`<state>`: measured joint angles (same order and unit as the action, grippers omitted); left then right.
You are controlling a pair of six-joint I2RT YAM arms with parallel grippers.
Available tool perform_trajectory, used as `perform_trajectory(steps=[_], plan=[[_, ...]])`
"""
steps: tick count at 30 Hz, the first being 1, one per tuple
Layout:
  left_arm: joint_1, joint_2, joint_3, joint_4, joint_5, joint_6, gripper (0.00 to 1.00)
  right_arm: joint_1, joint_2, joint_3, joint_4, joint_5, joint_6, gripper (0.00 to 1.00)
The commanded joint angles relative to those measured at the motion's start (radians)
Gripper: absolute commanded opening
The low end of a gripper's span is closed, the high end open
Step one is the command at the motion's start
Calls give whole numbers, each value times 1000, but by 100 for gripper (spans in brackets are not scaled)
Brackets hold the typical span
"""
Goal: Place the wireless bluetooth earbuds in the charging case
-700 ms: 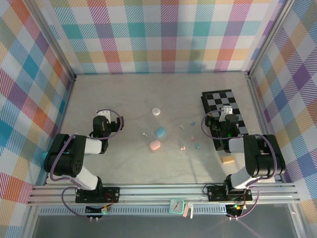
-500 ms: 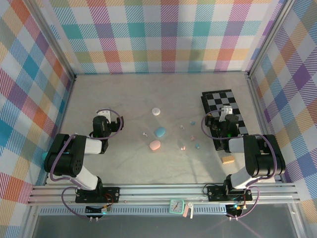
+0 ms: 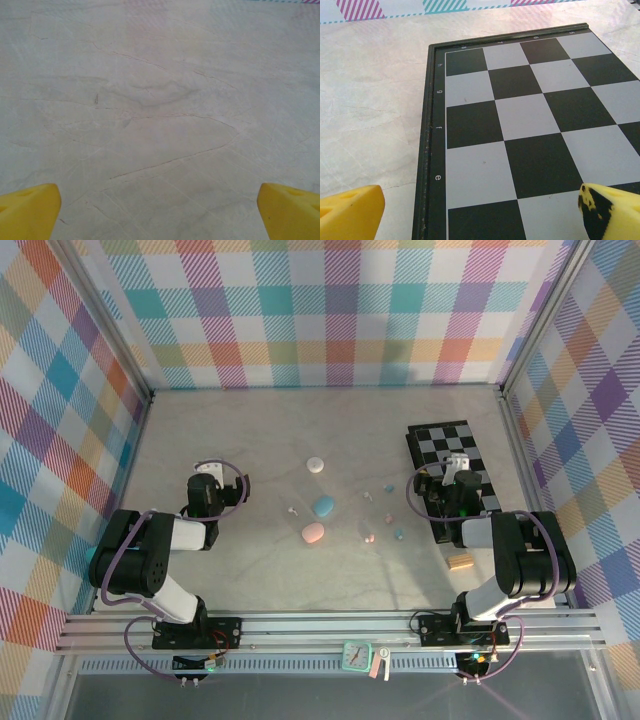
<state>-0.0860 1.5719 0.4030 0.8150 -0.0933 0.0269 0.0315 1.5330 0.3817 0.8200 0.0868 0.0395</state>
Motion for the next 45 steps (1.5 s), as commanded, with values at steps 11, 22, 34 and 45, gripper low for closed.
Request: perform_trajectory(steps=[11,22,34,45], plan=[[-9,-87,10,-35,62,67,100,-7,-57,40,-55,-37,-27,99],[-120,-292,247,-621,71,-70,100,159,-281,187,-472,-271,-288,99],[-96,-309,274,-726,179,-255,100,584,-31,535,-1061,-516,-810,99],[-57,-334,245,-719,205,-285,100,757,262,770,-1233,-440,-933,97]])
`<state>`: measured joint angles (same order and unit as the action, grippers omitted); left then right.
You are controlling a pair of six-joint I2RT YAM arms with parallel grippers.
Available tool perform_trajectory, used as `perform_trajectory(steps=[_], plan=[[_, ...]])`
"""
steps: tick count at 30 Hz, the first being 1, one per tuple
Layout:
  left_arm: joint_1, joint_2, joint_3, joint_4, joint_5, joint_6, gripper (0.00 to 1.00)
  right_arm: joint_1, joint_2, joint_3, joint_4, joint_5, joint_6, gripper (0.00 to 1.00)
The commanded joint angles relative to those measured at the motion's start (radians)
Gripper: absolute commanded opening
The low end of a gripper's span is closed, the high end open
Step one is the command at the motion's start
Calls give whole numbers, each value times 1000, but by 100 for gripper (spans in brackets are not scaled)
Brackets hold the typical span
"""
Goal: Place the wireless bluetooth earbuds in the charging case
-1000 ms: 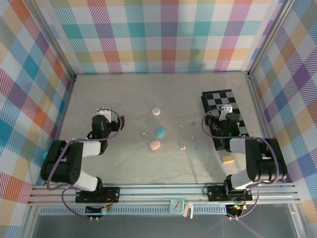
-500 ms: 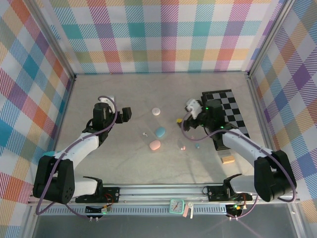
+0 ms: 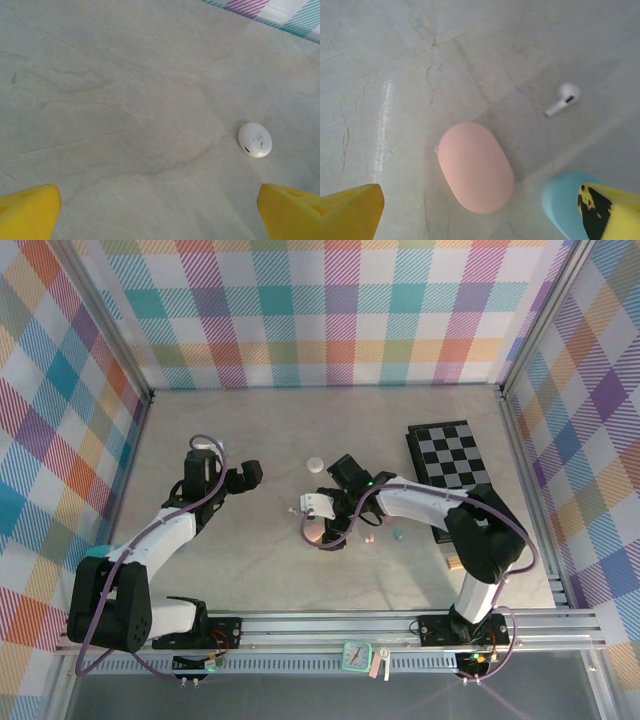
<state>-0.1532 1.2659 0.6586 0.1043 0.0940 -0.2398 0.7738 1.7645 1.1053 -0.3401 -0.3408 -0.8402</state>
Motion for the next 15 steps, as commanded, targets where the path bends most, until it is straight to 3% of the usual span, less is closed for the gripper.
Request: perform_trajectory(steps=[1,8,15], plan=[[12,-29,-13,-9,18,-17,100,22,48,59,-75,-10,-52,95],[13,-37,-28,9,36,-16,100,45,125,95,-67,-9,-53,80],[13,-44,-37,12,33,-18,100,45,147,102,-111,15,-64,78]])
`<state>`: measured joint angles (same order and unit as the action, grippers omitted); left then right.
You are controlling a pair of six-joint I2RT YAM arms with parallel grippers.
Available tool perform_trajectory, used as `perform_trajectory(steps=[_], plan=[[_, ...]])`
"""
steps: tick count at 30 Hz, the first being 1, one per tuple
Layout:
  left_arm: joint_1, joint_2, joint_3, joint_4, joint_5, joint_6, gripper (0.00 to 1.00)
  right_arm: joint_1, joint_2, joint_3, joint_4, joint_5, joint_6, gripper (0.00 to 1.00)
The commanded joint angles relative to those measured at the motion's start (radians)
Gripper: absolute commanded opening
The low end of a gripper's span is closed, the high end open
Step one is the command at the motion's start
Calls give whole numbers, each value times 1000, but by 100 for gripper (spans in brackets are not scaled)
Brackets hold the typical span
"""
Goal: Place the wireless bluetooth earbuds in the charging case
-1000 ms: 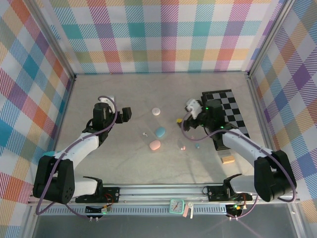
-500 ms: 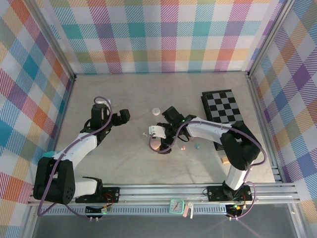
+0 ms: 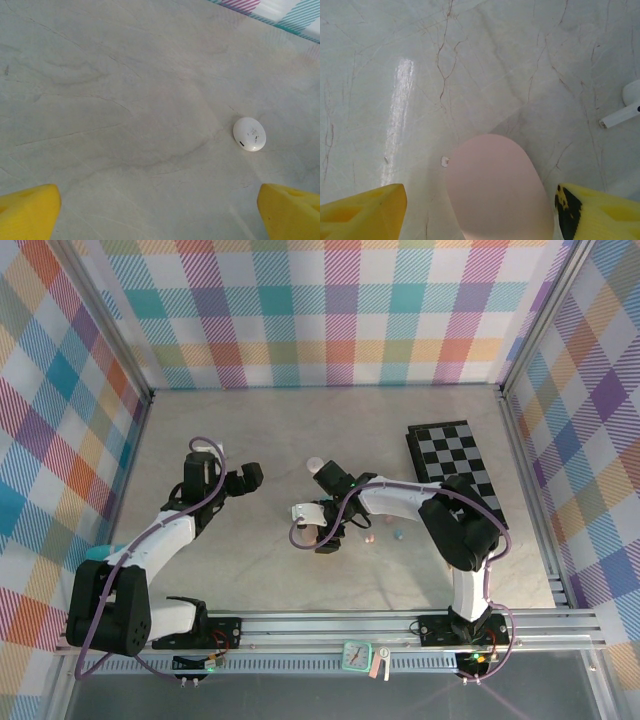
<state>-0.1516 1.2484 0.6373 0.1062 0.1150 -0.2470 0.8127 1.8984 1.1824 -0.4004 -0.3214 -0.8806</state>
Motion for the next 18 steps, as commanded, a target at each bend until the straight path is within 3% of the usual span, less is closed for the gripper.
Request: perform_trajectory(steps=[1,3,8,18], plan=[[11,-25,-16,13,12,-11,100,6,13,22,-52,0,-24,77],[10,-24,-16,16,13,-11,100,7,11,15,-51,6,-22,76],[11,-23,-13,23,19,-16,100,6,11,11,-47,17,-14,59],[11,-23,-7,21,29,-21,100,4,21,3,-13,57,-12,57]])
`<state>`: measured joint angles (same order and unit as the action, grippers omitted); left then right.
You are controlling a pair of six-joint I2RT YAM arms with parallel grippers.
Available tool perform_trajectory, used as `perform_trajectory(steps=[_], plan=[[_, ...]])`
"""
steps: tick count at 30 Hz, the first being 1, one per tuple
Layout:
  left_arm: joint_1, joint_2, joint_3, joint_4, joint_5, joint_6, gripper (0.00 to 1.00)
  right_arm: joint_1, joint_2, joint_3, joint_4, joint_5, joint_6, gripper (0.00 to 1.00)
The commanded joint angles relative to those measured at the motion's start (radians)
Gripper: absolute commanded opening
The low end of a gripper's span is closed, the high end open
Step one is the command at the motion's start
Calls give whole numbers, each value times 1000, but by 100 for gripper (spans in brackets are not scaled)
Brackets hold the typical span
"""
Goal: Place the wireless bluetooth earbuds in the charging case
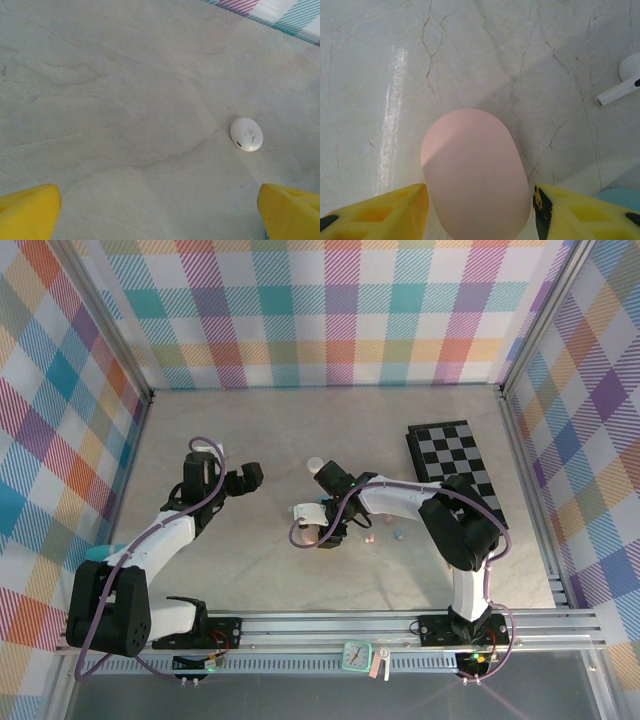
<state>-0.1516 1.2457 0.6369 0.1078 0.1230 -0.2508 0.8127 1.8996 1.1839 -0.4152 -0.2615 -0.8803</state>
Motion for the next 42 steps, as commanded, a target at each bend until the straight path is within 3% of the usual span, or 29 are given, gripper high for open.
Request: perform_trajectory(steps=[1,5,12,18,28,34,42], plan=[[10,-20,-7,20,22,-17,100,4,22,3,4,-1,-11,55],[10,-22,-4,20,23,-17,100,4,19,6,7,4,-8,46],[2,-54,-46,127,53,11,100,-9,-28,8,-7,-23,25,39],[-92,-125,-123,292,51,151,100,-77,-171,-43,6,-112,95,38],[-278,-170,-168,398,301,457,100,-254,-356,-53,-59,-216,151,35],[-362,-98,-105,343,488,509,91,-285,-412,-11,-117,-321,155,35],[-424,-19,-45,374,584,503,79,-287,-448,17,-154,-461,157,35]])
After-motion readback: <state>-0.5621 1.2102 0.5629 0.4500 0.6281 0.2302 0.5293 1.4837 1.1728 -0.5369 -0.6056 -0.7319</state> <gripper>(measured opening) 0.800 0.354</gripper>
